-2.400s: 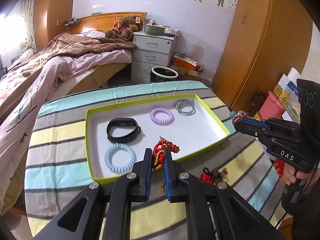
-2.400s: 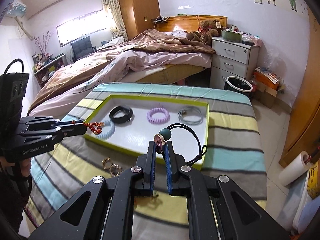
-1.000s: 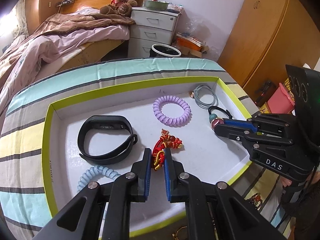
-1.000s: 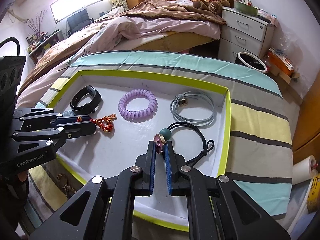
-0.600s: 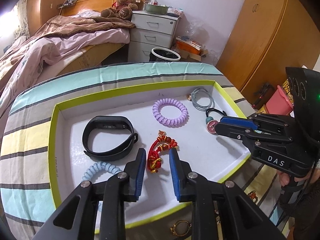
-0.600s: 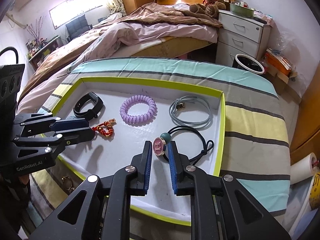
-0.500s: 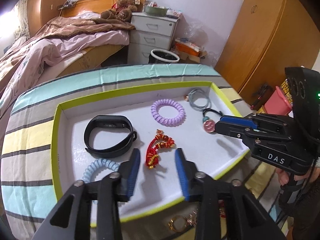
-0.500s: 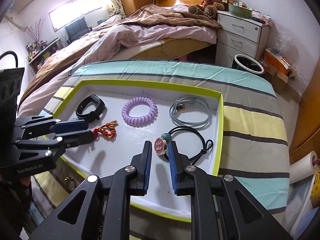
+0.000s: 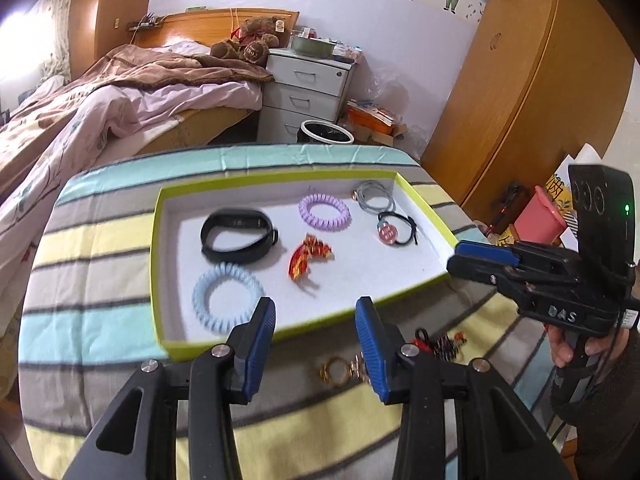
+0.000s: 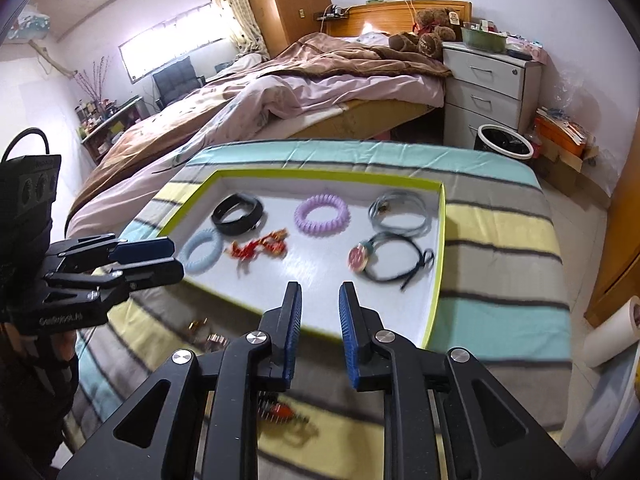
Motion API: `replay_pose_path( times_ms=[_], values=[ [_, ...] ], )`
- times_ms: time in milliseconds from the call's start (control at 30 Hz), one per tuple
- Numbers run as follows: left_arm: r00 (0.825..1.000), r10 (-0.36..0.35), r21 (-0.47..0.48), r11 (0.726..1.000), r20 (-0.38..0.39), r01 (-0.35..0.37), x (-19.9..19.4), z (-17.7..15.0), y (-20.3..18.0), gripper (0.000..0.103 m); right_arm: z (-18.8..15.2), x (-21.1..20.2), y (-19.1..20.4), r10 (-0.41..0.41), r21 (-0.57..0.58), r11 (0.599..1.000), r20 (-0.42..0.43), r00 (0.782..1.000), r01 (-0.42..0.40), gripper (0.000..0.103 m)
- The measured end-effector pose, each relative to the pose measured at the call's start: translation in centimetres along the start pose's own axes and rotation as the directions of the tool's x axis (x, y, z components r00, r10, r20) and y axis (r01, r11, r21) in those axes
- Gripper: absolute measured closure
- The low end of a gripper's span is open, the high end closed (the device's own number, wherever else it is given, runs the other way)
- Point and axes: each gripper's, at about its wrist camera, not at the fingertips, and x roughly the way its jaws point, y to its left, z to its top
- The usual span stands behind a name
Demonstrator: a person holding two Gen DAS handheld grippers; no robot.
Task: Organize jewelry
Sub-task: 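Withdraw both grippers from the box toward the gold ring and hairpin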
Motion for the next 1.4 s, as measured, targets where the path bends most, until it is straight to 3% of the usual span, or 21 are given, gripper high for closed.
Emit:
replay_pose_path(
  times_ms=[33,67,200,467,600,700,800,900,1267,1333,1400],
  values=[
    [1.000,-0.003,0.000,1.000,-0.001,0.003,-0.2,-0.3,0.1,0.061,-0.5,-0.2,0.1,0.012,0.008,1.000,0.004,1.000,-0.012,0.056],
    [1.000,0.003,-0.006,1.000,-0.001,-0.003,-0.4,-0.6,0.1,0.061,-0.8,-0.4,0.2,0.024,0.013,1.000,0.004,1.000,-0.024,0.055],
    [1.000,-0.014,-0.036,0.999,-0.004,0.014,-0.7,-1.7,0.5,0.059,-2.4,-0.7,0.7,0.027,0.023,0.999,-0.006,1.000,-0.027,0.055],
    [0.999,-0.020,-0.008,1.000,-0.049,0.020,0.4,-3.0,0.0,0.055,-4.7,-0.7,2.5,0.068,0.010,0.998,-0.026,0.997,-0.068,0.055],
    [0.997,0.025,0.027,0.999,-0.066,-0.023,1.1,-3.5,-0.4,0.055,-5.1,-0.5,2.8,0.062,0.019,0.998,-0.025,0.998,-0.061,0.055],
    [0.996,0.017,0.047,0.999,-0.091,-0.013,1.8,-3.9,-0.6,0.055,-5.4,-0.7,2.8,0.063,0.032,0.998,-0.020,0.998,-0.063,0.055],
    [0.992,0.076,0.113,0.991,-0.104,-0.064,2.6,-4.1,-1.4,0.055,-5.5,-0.8,2.7,0.063,0.036,0.997,-0.015,0.998,-0.063,0.055],
    [0.991,0.062,0.143,0.989,-0.117,-0.045,3.2,-4.2,-2.1,0.055,-5.4,-1.0,2.4,0.067,0.048,0.997,-0.007,0.998,-0.066,0.055],
    [0.986,0.132,0.224,0.969,-0.106,-0.105,4.6,-3.3,-3.1,0.055,-5.4,-1.0,2.3,0.074,0.049,0.996,-0.004,0.997,-0.074,0.055],
    [0.986,0.127,0.228,0.968,-0.105,-0.100,4.7,-3.2,-3.1,0.056,-5.3,-0.9,2.4,0.073,0.041,0.996,-0.007,0.997,-0.073,0.055],
    [0.988,0.110,0.227,0.970,-0.107,-0.084,4.7,-3.2,-3.0,0.074,-5.2,-0.8,2.6,0.067,0.035,0.997,-0.010,0.998,-0.067,0.055]
  ],
)
